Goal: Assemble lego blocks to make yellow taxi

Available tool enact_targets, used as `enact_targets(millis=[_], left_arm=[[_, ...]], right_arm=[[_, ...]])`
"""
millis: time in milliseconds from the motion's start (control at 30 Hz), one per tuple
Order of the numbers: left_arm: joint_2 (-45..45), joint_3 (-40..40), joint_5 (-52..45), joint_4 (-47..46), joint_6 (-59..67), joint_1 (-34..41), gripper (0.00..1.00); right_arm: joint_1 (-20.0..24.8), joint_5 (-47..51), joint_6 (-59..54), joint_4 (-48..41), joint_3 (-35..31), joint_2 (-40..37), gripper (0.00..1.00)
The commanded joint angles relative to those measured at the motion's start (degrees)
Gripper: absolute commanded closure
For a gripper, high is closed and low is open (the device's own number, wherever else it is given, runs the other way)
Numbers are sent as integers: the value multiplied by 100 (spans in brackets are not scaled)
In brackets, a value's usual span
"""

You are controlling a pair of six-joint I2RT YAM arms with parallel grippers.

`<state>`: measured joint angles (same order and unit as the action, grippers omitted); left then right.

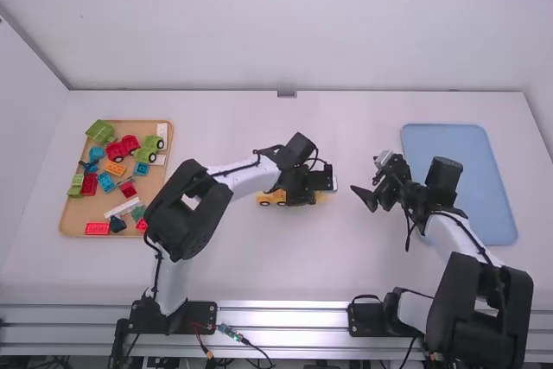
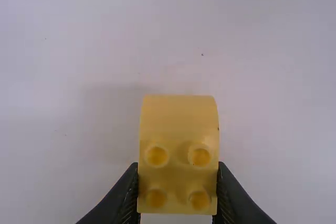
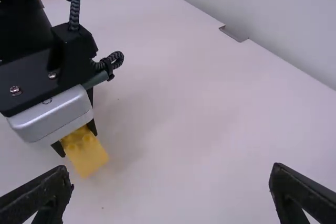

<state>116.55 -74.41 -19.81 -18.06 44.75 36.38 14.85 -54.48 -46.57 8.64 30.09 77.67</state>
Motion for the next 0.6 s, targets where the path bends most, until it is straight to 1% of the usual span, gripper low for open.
enact_targets(millis=[0, 33, 100, 167, 233, 333, 400, 433, 467, 500, 533, 567], left_arm=[[170, -118, -4, 17, -37, -33, 88], [176, -118, -2, 17, -37, -33, 88], [213, -120, -4, 2, -39, -31, 82], [229, -120, -2, 9, -37, -33, 81], [239, -129, -4, 7, -42, -31, 74], [239, -129, 0, 13, -39, -31, 69], [239, -129, -2, 11, -35, -33, 60], [239, -129, -2, 13, -37, -33, 59], [239, -129, 0, 17, -33, -33, 51], [239, -129, 0, 17, -33, -35, 46], [239, -129, 2, 17, -37, -37, 36], [239, -129, 0, 17, -35, -37, 34]], right_arm=[[11, -103, 4, -39, -55, -69, 1], [11, -105, 2, -39, -55, -69, 1], [11, -98, 7, -46, -55, -69, 1], [11, -103, 2, -46, -55, -69, 1], [11, -103, 4, -44, -52, -69, 1], [11, -118, 4, -42, -52, -69, 1], [11, -101, 4, -46, -52, -69, 1], [11, -101, 4, -44, -52, -69, 1], [11, -116, 4, -46, -52, -69, 1], [11, -120, 2, -46, -52, -69, 1], [11, -118, 7, -39, -52, -69, 1], [11, -118, 4, -42, -52, -69, 1]])
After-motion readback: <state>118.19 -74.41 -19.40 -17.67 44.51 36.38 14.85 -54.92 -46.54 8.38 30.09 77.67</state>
